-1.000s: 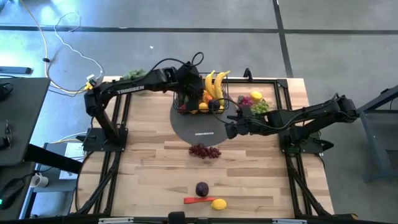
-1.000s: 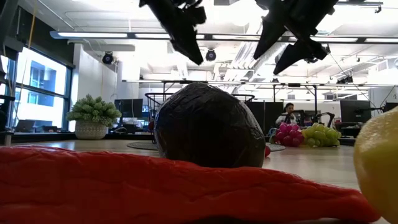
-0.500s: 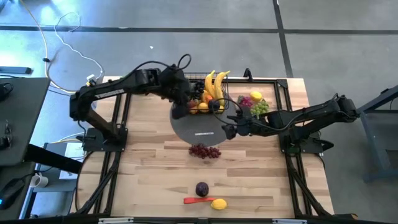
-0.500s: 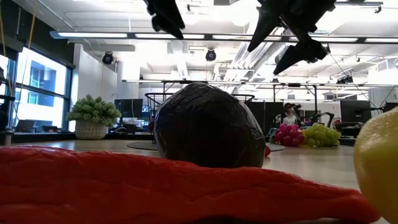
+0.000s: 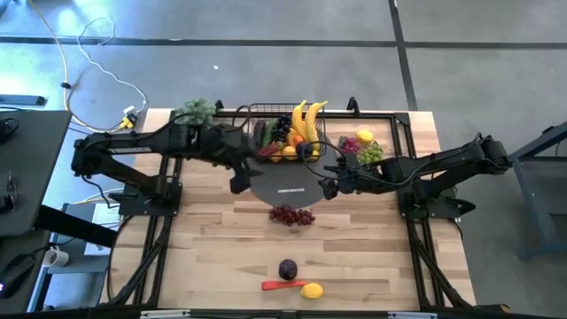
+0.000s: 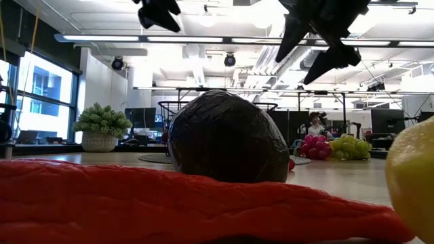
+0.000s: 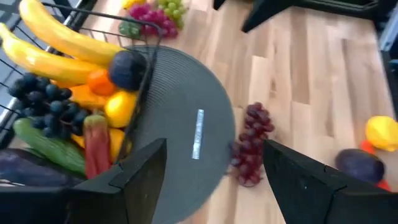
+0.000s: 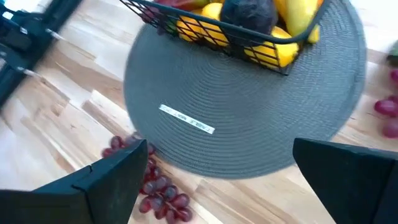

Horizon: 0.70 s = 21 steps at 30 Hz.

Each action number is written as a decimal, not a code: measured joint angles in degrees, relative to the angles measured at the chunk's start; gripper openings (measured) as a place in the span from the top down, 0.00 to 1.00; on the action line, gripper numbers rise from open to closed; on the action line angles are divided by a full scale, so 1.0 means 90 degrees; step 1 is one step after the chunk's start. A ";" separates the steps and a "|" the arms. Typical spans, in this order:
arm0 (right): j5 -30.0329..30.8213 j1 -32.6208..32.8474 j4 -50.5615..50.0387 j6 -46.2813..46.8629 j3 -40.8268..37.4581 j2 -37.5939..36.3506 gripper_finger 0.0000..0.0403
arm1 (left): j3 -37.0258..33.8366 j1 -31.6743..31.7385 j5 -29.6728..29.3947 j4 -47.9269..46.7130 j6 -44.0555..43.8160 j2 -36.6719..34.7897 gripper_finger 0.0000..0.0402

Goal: Build produce basket
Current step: Put the top yellow lemon into the black wire basket

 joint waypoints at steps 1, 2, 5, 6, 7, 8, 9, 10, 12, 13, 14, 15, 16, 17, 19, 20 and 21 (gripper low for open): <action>0.0006 0.0000 -0.0074 -0.0002 0.0001 0.0000 0.05 | -0.0067 -0.0062 -0.0024 0.0062 -0.0069 -0.0063 0.37; 0.0007 -0.0005 -0.0127 -0.0002 0.0000 0.0000 0.05 | -0.0131 -0.0109 -0.0054 0.0102 -0.0142 -0.0130 0.37; 0.0129 -0.0086 -0.0318 -0.0221 0.0000 0.0000 0.05 | -0.0289 -0.0227 -0.0198 0.0141 -0.0234 -0.0312 0.37; 0.0227 -0.0134 -0.0393 -0.0402 0.0000 0.0000 0.05 | -0.0346 -0.0259 -0.0211 0.0143 -0.0284 -0.0360 0.37; 0.0336 -0.0192 -0.0470 -0.0557 0.0000 0.0000 0.05 | -0.0399 -0.0280 -0.0216 0.0119 -0.0346 -0.0391 0.37; 0.0425 -0.0263 -0.0522 -0.0685 0.0002 0.0000 0.05 | -0.0435 -0.0289 -0.0229 0.0114 -0.0369 -0.0401 0.37; 0.0456 -0.0351 -0.0598 -0.0749 0.0000 0.0000 0.05 | -0.0457 -0.0297 -0.0269 0.0120 -0.0374 -0.0400 0.37; 0.0481 -0.0448 -0.0681 -0.0798 0.0000 0.0000 0.05 | -0.0467 -0.0312 -0.0311 0.0095 -0.0374 -0.0399 0.37; 0.0479 -0.0694 -0.0846 -0.0895 0.0000 0.0000 0.05 | -0.0467 -0.0312 -0.0463 0.0088 -0.0367 -0.0399 0.37; 0.0484 -0.0838 -0.0967 -0.0990 0.0000 0.0000 0.05 | -0.0467 -0.0293 -0.0578 0.0110 -0.0358 -0.0399 0.37; 0.0484 -0.0984 -0.1080 -0.1114 0.0000 0.0000 0.05 | -0.0467 -0.0261 -0.0676 0.0122 -0.0300 -0.0399 0.37; 0.0485 -0.1140 -0.1172 -0.1246 0.0001 0.0000 0.05 | -0.0467 -0.0225 -0.0755 0.0121 -0.0215 -0.0397 0.37; 0.0485 -0.1304 -0.1256 -0.1409 0.0001 0.0000 0.05 | -0.0467 -0.0186 -0.0811 0.0123 -0.0149 -0.0396 0.37; 0.0479 -0.1469 -0.1317 -0.1594 0.0000 0.0000 0.05 | -0.0467 -0.0128 -0.0838 0.0123 -0.0121 -0.0396 0.37; 0.0341 -0.1838 -0.1349 -0.2081 0.0001 0.0000 0.05 | -0.0467 0.0012 -0.0850 0.0125 -0.0144 -0.0396 0.37; 0.0232 -0.2040 -0.1343 -0.2365 0.0000 0.0000 0.05 | -0.0467 0.0088 -0.0850 0.0139 -0.0194 -0.0396 0.37; 0.0137 -0.2240 -0.1345 -0.2631 0.0002 0.0000 0.05 | -0.0467 0.0160 -0.0850 0.0166 -0.0235 -0.0396 0.37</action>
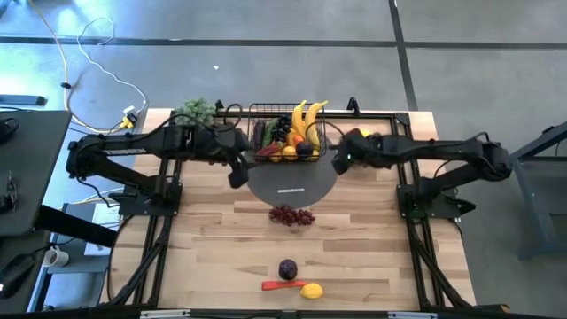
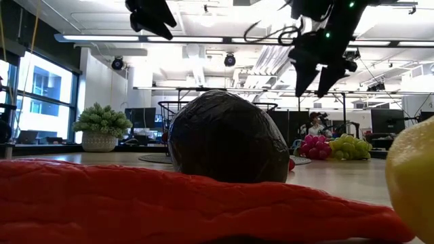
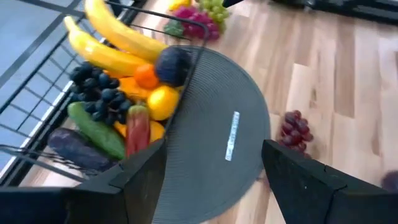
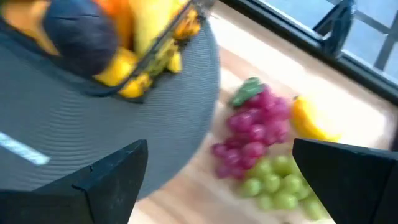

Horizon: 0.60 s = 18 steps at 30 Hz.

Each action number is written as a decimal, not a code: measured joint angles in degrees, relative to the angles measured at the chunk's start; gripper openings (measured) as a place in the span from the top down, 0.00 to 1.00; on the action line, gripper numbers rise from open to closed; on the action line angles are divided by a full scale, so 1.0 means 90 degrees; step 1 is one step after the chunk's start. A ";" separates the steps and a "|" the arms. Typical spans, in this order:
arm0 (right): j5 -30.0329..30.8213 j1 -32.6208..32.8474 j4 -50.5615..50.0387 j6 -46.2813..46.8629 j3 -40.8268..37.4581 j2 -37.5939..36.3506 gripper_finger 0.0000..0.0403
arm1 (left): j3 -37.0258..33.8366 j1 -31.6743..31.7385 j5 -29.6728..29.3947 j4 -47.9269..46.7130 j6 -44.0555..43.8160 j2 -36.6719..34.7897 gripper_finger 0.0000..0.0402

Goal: Build produce basket
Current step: Put the top yellow lemon into the black wire basket

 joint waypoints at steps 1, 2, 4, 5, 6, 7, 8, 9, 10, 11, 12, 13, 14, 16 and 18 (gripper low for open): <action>-0.0085 -0.0202 0.0000 -0.0271 -0.0002 0.0000 0.05 | 0.0000 0.0082 0.0000 0.0019 -0.0011 0.0000 0.37; -0.0132 -0.0404 0.0000 -0.0521 -0.0001 0.0000 0.05 | 0.0000 0.0159 0.0000 0.0040 0.0011 0.0000 0.37; -0.0272 -0.0819 0.0002 -0.1017 0.0000 0.0000 0.05 | 0.0000 0.0322 0.0000 0.0088 0.0129 0.0002 0.37; -0.0384 -0.1034 0.0000 -0.1275 -0.0002 0.0000 0.05 | 0.0000 0.0401 0.0000 0.0101 0.0179 0.0002 0.37; -0.0522 -0.1250 0.0000 -0.1535 -0.0002 0.0000 0.05 | 0.0000 0.0480 0.0000 0.0114 0.0194 0.0002 0.37; -0.0672 -0.1461 0.0002 -0.1780 -0.0001 0.0000 0.05 | 0.0000 0.0561 0.0000 0.0142 0.0206 0.0003 0.37; -0.0823 -0.1671 0.0001 -0.2016 -0.0001 0.0000 0.05 | 0.0000 0.0648 0.0000 0.0186 0.0207 0.0005 0.37; -0.0954 -0.1879 0.0000 -0.2212 -0.0001 0.0000 0.06 | 0.0000 0.0735 0.0023 0.0233 0.0209 0.0005 0.37; -0.1076 -0.2081 0.0001 -0.2407 0.0000 0.0000 0.06 | 0.0000 0.0824 0.0052 0.0286 0.0207 0.0007 0.37; -0.1151 -0.2273 0.0002 -0.2595 -0.0002 0.0000 0.07 | 0.0000 0.0910 0.0078 0.0336 0.0207 0.0007 0.37; -0.1229 -0.2470 0.0002 -0.2786 -0.0002 0.0000 0.07 | 0.0000 0.0998 0.0095 0.0367 0.0222 0.0007 0.37; -0.1281 -0.2659 0.0005 -0.2989 -0.0002 0.0000 0.08 | 0.0000 0.1079 0.0092 0.0383 0.0260 0.0007 0.37; -0.1316 -0.2844 0.0012 -0.3182 -0.0002 0.0000 0.08 | 0.0000 0.1156 0.0096 0.0386 0.0298 0.0007 0.37; -0.1438 -0.3180 0.0057 -0.3550 -0.0002 0.0000 0.09 | 0.0000 0.1290 0.0095 0.0386 0.0312 0.0007 0.37; -0.1602 -0.3489 0.0116 -0.3902 -0.0002 0.0000 0.09 | 0.0000 0.1392 0.0097 0.0386 0.0309 0.0007 0.37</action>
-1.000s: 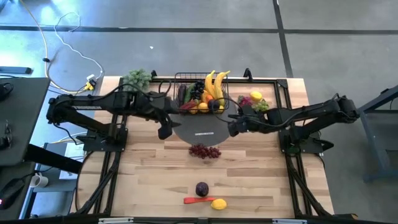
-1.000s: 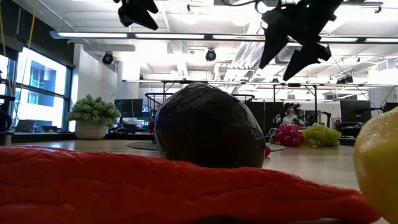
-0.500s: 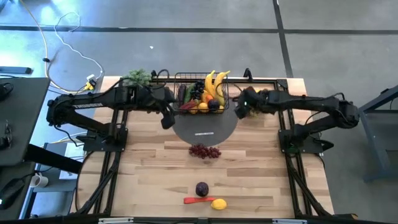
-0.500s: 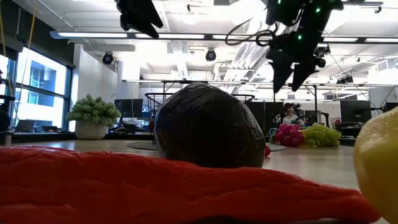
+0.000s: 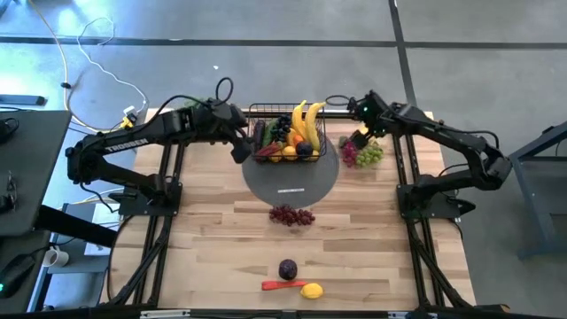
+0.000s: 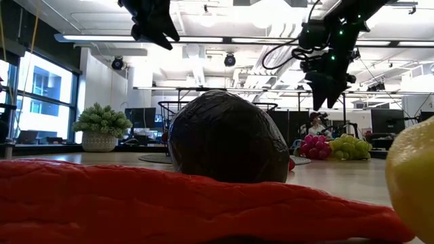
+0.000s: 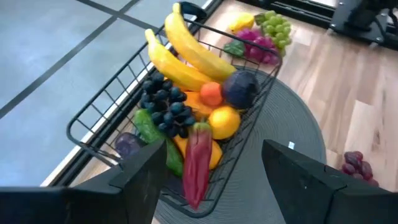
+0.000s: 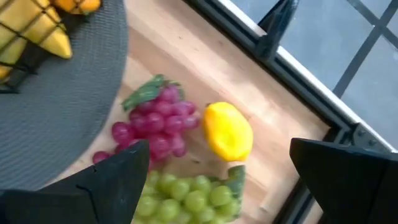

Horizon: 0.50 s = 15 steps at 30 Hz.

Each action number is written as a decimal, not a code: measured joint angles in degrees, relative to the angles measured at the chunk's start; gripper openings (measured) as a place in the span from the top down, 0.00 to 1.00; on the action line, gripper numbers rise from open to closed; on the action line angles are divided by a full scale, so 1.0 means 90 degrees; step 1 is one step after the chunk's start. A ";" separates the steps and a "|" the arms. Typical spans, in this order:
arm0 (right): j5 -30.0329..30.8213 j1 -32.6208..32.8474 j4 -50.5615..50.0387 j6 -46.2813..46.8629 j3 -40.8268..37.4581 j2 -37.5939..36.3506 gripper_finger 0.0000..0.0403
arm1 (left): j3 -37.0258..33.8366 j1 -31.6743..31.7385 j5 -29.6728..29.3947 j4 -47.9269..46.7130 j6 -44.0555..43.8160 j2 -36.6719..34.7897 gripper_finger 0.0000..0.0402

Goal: Build produce basket
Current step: Put the top yellow lemon into the black wire basket

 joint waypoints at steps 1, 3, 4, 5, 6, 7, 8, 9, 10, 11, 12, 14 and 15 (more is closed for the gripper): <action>-0.0055 -0.0149 0.0037 -0.0166 0.0000 0.0013 0.09 | 0.0000 0.0043 0.0000 0.0000 0.0000 0.0000 0.37; -0.0158 -0.0409 0.0119 -0.0440 0.0002 0.0094 0.09 | 0.0000 0.0125 0.0002 0.0000 -0.0002 0.0000 0.37; -0.0158 -0.0514 0.0155 -0.0548 0.0002 0.0155 0.09 | 0.0000 0.0165 0.0005 0.0000 0.0000 0.0000 0.37; -0.0169 -0.0600 0.0198 -0.0626 0.0002 0.0240 0.09 | 0.0000 0.0201 0.0011 0.0000 -0.0001 0.0000 0.37; -0.0174 -0.0664 0.0263 -0.0714 0.0002 0.0343 0.09 | 0.0000 0.0234 0.0017 0.0001 -0.0002 0.0000 0.37; -0.0175 -0.0716 0.0330 -0.0799 0.0002 0.0461 0.09 | 0.0000 0.0267 0.0017 0.0000 -0.0002 0.0000 0.37; -0.0177 -0.0751 0.0372 -0.0877 0.0002 0.0583 0.09 | 0.0000 0.0291 0.0015 0.0002 -0.0002 0.0000 0.37; -0.0181 -0.0786 0.0419 -0.0954 0.0002 0.0698 0.09 | 0.0000 0.0317 0.0015 0.0002 -0.0002 0.0000 0.37; -0.0181 -0.0801 0.0490 -0.0997 0.0002 0.0818 0.09 | 0.0000 0.0348 0.0017 0.0002 -0.0002 0.0000 0.37; -0.0188 -0.0818 0.0532 -0.1078 0.0002 0.0945 0.09 | 0.0000 0.0370 0.0015 0.0002 -0.0002 0.0000 0.37; -0.0191 -0.0827 0.0514 -0.1159 0.0002 0.1057 0.09 | 0.0000 0.0396 0.0015 0.0002 -0.0002 0.0000 0.37; -0.0187 -0.0835 0.0511 -0.1333 0.0002 0.1255 0.09 | 0.0000 0.0453 0.0017 0.0002 -0.0002 0.0000 0.37; -0.0175 -0.0835 0.0494 -0.1415 0.0002 0.1348 0.09 | 0.0000 0.0483 0.0017 0.0002 -0.0002 0.0000 0.37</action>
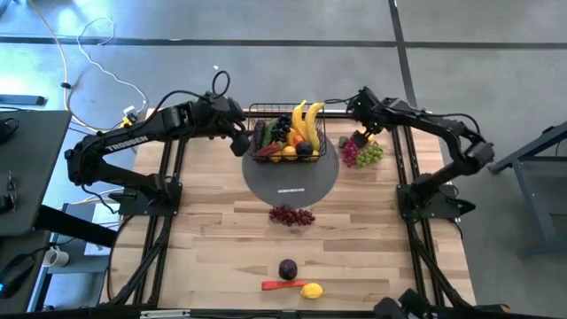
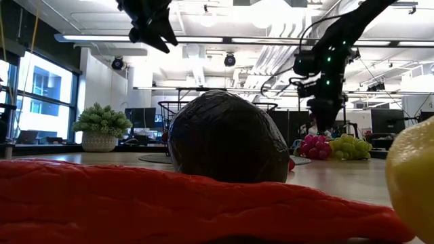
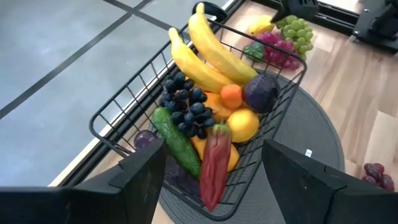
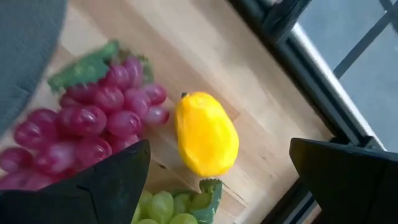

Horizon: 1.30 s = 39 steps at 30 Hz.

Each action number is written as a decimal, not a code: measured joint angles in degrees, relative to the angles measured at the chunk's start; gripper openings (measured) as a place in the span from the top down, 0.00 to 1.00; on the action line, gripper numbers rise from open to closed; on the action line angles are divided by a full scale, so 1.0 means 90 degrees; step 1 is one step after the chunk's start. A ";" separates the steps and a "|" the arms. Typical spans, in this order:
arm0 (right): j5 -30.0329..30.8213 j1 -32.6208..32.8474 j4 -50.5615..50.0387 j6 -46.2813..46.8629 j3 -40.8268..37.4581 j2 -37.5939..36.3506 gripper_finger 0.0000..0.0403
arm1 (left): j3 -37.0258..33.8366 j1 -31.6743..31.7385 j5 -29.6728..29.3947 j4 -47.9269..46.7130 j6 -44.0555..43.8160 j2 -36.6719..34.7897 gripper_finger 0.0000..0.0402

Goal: Build produce basket
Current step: Put the top yellow lemon into the black wire basket

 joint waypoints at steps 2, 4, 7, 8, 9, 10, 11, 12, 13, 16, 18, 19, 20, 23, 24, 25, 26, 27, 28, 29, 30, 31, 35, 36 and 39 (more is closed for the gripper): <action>0.0049 -0.0001 -0.0034 -0.0057 0.0000 0.0157 0.09 | 0.0000 0.0051 -0.0004 0.0000 0.0000 0.0000 0.37; 0.0048 -0.0024 -0.0045 -0.0121 0.0000 0.0278 0.09 | 0.0000 0.0090 -0.0006 0.0000 0.0000 0.0000 0.37; 0.0207 -0.0075 -0.0058 -0.0178 0.0000 0.0443 0.09 | 0.0000 0.0119 -0.0012 0.0000 0.0000 0.0000 0.37; 0.0231 -0.0103 -0.0059 -0.0175 0.0000 0.0500 0.09 | 0.0000 0.0119 -0.0014 0.0000 0.0000 0.0000 0.37; 0.0230 -0.0131 -0.0057 -0.0177 0.0000 0.0551 0.09 | 0.0000 0.0119 -0.0014 0.0000 0.0000 0.0000 0.37; 0.0211 -0.0166 -0.0057 -0.0178 0.0000 0.0609 0.09 | 0.0000 0.0119 -0.0014 0.0000 0.0000 0.0000 0.37; 0.0193 -0.0197 -0.0055 -0.0176 0.0000 0.0664 0.10 | 0.0000 0.0117 -0.0014 0.0000 0.0000 0.0000 0.37; 0.0190 -0.0211 -0.0046 -0.0175 0.0000 0.0725 0.10 | 0.0000 0.0117 -0.0014 0.0001 0.0000 0.0000 0.37; 0.0179 -0.0236 -0.0049 -0.0176 0.0000 0.0782 0.10 | 0.0000 0.0117 -0.0014 0.0002 0.0000 0.0000 0.37; 0.0167 -0.0243 0.0016 -0.0175 0.0000 0.0983 0.13 | 0.0000 0.0117 -0.0014 0.0002 0.0000 0.0000 0.37; 0.0163 -0.0243 0.0098 -0.0175 0.0000 0.1096 0.15 | 0.0000 0.0117 -0.0024 0.0002 0.0000 0.0000 0.37; 0.0164 -0.0243 0.0160 -0.0175 0.0000 0.1155 0.16 | 0.0000 0.0117 -0.0030 0.0002 0.0000 0.0000 0.37; 0.0162 -0.0243 0.0192 -0.0172 0.0000 0.1204 0.17 | 0.0000 0.0117 -0.0047 0.0002 0.0000 0.0000 0.37; 0.0162 -0.0240 0.0258 -0.0156 0.0000 0.1317 0.20 | 0.0000 0.0117 -0.0055 0.0002 0.0000 0.0000 0.37; 0.0162 -0.0240 0.0257 -0.0156 0.0000 0.1352 0.21 | 0.0000 0.0117 -0.0060 0.0002 0.0000 0.0000 0.37; 0.0167 -0.0240 0.0250 -0.0161 0.0000 0.1378 0.22 | 0.0000 0.0117 -0.0062 0.0002 -0.0004 0.0000 0.37; 0.0171 -0.0240 0.0254 -0.0161 0.0000 0.1386 0.23 | 0.0000 0.0117 -0.0065 0.0002 -0.0033 0.0000 0.37; 0.0172 -0.0240 0.0261 -0.0154 0.0000 0.1386 0.24 | 0.0000 0.0117 -0.0065 0.0002 -0.0050 0.0000 0.37; 0.0174 -0.0240 0.0263 -0.0125 0.0000 0.1386 0.26 | 0.0000 0.0117 -0.0064 0.0002 -0.0049 0.0000 0.37; 0.0172 -0.0240 0.0260 -0.0090 0.0000 0.1386 0.28 | 0.0000 0.0117 -0.0065 0.0002 -0.0049 0.0000 0.37; 0.0174 -0.0240 0.0257 -0.0036 0.0000 0.1386 0.30 | 0.0000 0.0117 -0.0065 0.0002 -0.0049 0.0000 0.37; 0.0174 -0.0240 0.0259 -0.0016 0.0000 0.1386 0.32 | 0.0000 0.0117 -0.0065 0.0002 -0.0049 0.0000 0.37; 0.0203 -0.0240 0.0255 0.0010 0.0000 0.1386 0.45 | 0.0000 0.0117 -0.0063 0.0002 0.0004 0.0000 0.37; 0.0207 -0.0240 0.0249 0.0014 0.0000 0.1386 0.49 | 0.0000 0.0117 -0.0063 0.0002 0.0014 0.0000 0.37; 0.0216 -0.0238 0.0159 0.0092 0.0000 0.1379 0.59 | 0.0000 0.0117 -0.0063 0.0002 0.0006 0.0000 0.37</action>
